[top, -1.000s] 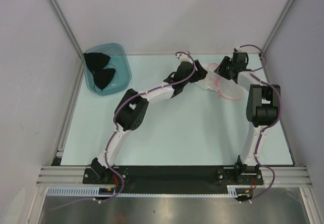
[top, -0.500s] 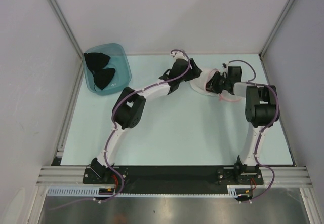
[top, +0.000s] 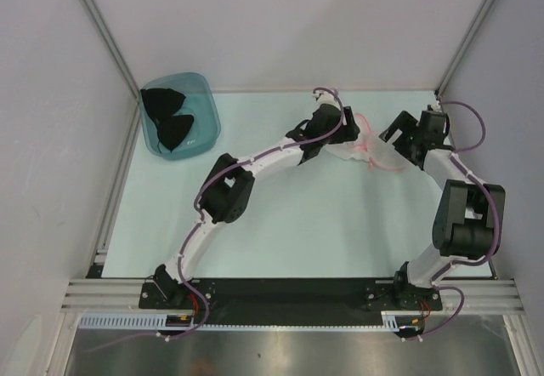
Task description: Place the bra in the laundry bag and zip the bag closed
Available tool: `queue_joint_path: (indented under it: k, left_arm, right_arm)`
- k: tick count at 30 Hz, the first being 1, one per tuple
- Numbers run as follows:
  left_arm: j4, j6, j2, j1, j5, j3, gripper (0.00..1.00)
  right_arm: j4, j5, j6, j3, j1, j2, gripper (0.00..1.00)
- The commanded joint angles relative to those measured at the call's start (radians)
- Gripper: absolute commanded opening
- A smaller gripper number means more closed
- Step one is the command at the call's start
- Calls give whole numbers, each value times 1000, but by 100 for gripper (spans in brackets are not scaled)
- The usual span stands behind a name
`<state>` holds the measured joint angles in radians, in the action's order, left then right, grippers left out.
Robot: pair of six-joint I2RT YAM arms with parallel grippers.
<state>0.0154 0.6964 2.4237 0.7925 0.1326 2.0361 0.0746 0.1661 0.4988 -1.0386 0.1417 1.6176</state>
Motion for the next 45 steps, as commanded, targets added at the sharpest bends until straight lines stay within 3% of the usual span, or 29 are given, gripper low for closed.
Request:
queue_joint_path:
  k: [1, 5, 11, 15, 20, 23, 26, 27, 29, 32, 33, 35, 36, 39, 45]
  left_arm:
    - [141, 17, 64, 13, 84, 182, 78]
    - [213, 63, 153, 8, 79, 297, 78]
    - [227, 89, 181, 1, 50, 325, 74]
    - [231, 141, 202, -27, -28, 334, 56]
    - [233, 160, 215, -38, -64, 340, 42]
    - [227, 141, 204, -39, -70, 338, 19]
    - [210, 120, 177, -39, -93, 322, 6]
    - [202, 114, 169, -39, -99, 316, 6]
    - [196, 103, 158, -39, -108, 309, 0]
    - [183, 95, 143, -42, -123, 299, 0]
    - [175, 95, 135, -44, -160, 294, 0]
    - [147, 95, 130, -45, -185, 286, 0]
    - [147, 95, 127, -45, -195, 286, 0]
    - [143, 95, 120, -50, -212, 285, 0]
    - [112, 149, 84, -88, -272, 294, 0]
  right_arm:
    - [128, -221, -37, -34, 2, 50, 100]
    - [135, -250, -5, -24, 22, 76, 100]
    - [137, -306, 14, 8, 33, 77, 100]
    - [185, -320, 34, -28, 38, 139, 100]
    - [173, -333, 58, -41, 27, 182, 99]
    - [131, -333, 67, -37, 21, 197, 91]
    - [77, -311, 87, -40, 27, 220, 78]
    - [74, -306, 90, -43, 29, 226, 72]
    - [65, -294, 109, -44, 32, 234, 71]
    - [19, -249, 133, -35, 39, 240, 55]
    - [-8, -240, 136, -35, 42, 243, 43]
    - [-30, -212, 135, -43, 55, 258, 33]
    - [-59, -202, 130, -41, 61, 261, 21]
    - [-106, -183, 113, -37, 79, 234, 0]
    - [-136, -246, -11, -76, 87, 20, 0]
